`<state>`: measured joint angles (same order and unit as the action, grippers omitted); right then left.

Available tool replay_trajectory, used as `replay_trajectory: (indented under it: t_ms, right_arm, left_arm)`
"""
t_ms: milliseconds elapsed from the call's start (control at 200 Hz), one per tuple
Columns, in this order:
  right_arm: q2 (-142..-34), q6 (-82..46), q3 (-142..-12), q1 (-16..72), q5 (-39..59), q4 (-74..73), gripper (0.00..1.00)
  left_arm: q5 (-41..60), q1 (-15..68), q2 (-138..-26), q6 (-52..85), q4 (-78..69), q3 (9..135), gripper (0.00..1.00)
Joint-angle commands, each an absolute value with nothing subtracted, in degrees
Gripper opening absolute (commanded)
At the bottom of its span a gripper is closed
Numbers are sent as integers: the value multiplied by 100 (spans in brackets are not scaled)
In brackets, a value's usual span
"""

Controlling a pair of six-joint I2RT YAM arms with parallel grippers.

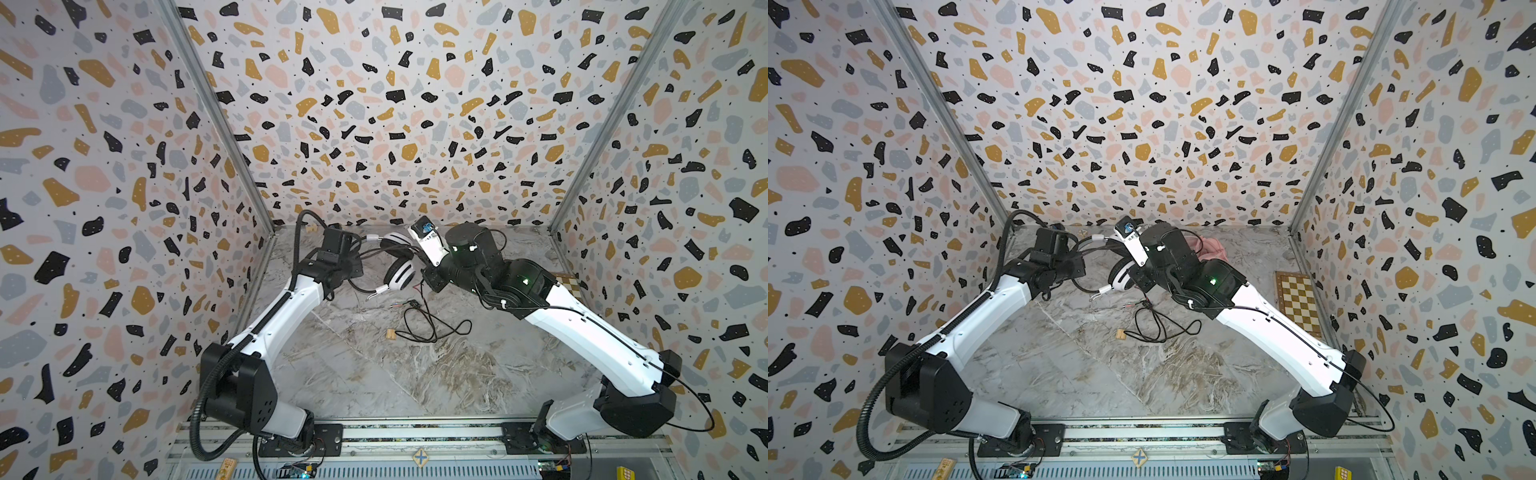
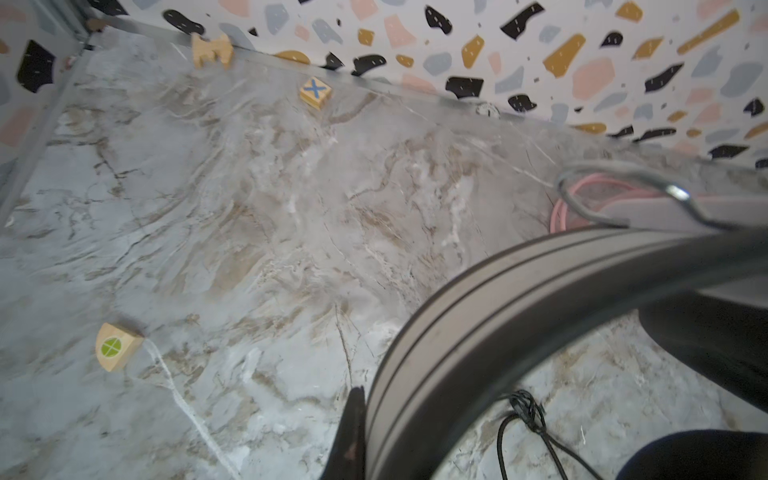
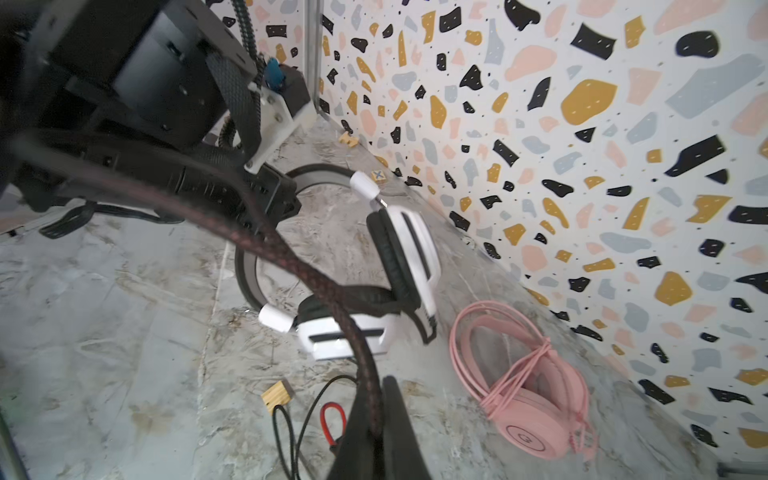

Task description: Wrap the headphones

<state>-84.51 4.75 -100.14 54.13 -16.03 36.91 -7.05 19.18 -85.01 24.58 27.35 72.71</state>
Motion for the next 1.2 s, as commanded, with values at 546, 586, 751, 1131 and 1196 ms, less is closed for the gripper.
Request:
replay_trajectory:
  t_ms: [546, 586, 751, 1131, 1196]
  right_arm:
    - [-8547, 658, -10274, 3964, -1843, 3242, 0]
    - [-8642, 630, -10231, 3862, -1800, 3296, 0]
    - [-8701, 359, -10074, 3488, -1755, 3390, 0]
    - [-7278, -456, -9387, 2742, 1931, 2714, 0]
    - [-7084, -500, -9167, 2742, 2504, 2588, 0]
  left_arm:
    - [529, 2024, -7420, 1200, 2124, 6761, 0]
    - [638, 2024, -7362, 1188, 2090, 6737, 0]
    - [373, 2017, -7164, 1088, 2133, 6714, 0]
    - [-1322, 1466, -7198, 1896, 2145, 6650, 0]
    - [-1301, 1320, -7155, 2048, 2075, 6686, 0]
